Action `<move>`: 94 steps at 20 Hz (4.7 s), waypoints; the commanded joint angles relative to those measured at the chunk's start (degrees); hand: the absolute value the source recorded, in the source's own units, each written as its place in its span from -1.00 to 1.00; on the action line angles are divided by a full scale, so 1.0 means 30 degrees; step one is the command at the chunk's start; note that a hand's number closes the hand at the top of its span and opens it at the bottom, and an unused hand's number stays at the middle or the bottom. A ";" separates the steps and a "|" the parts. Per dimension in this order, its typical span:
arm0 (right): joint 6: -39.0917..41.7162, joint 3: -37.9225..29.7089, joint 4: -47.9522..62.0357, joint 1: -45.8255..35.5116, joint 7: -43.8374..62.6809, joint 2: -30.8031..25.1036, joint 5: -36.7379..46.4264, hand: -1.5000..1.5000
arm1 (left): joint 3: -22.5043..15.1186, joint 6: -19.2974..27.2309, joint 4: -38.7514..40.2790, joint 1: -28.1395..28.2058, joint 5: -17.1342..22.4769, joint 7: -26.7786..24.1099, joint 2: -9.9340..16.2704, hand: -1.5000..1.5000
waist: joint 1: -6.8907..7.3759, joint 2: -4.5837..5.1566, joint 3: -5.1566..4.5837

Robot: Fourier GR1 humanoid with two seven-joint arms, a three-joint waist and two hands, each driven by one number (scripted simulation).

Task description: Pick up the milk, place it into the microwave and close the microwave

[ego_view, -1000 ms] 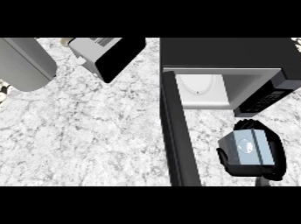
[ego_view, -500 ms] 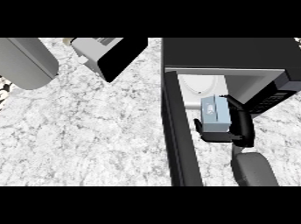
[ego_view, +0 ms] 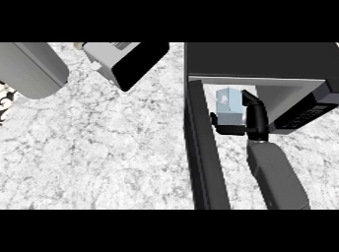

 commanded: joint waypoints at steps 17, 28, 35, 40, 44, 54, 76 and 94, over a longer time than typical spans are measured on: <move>-0.5377 -0.1419 1.0066 -0.6629 -0.3705 -0.2892 0.2590 1.00 | 0.0253 -0.1102 0.0399 -0.0457 0.0406 -0.0188 0.0585 -1.00 | 0.1365 0.0606 0.0061; -0.5582 -0.3003 1.0532 -0.7796 -0.5554 -0.3094 0.1472 1.00 | 0.0946 -0.1399 0.0916 -0.1389 0.0798 0.0062 0.0546 -1.00 | 0.1722 0.0907 0.0114; -0.9734 -0.3023 1.0893 -0.8305 -0.5432 -0.4118 0.2328 1.00 | 0.0535 -0.2059 0.0994 -0.1084 0.0685 -0.0112 0.0936 -1.00 | 0.2215 0.1023 0.0091; -1.1165 -0.3204 1.1058 -0.8675 -0.5445 -0.3682 0.2516 1.00 | 0.0912 -0.1830 0.1317 -0.1723 0.0880 0.0345 0.0646 -1.00 | 0.2059 0.1022 0.0088; -1.1656 -0.3531 1.1028 -0.8841 -0.5436 -0.3535 0.2422 1.00 | 0.1050 -0.2090 0.1910 -0.2161 0.0883 0.0306 0.0631 -1.00 | 0.2243 0.1121 0.0096; -1.3394 0.0462 1.4250 -0.8740 0.0324 -0.4327 0.7059 -1.00 | 0.1301 -0.2131 0.1997 -0.2535 0.0779 0.0565 0.0778 -1.00 | 0.2933 0.1150 0.0095; -0.6367 -0.2016 1.2413 -0.8557 -0.3386 -0.1601 0.4514 -1.00 | 0.1474 -0.1995 0.2376 -0.2673 0.0469 0.0291 0.0283 -1.00 | 0.1685 0.0818 0.0148; 0.0729 -0.3959 1.2004 -0.3462 -0.9449 -0.1356 0.2297 -1.00 | 0.1480 -0.1827 0.1246 -0.1366 0.0403 0.0760 0.0680 -1.00 | 0.0117 0.0134 0.0032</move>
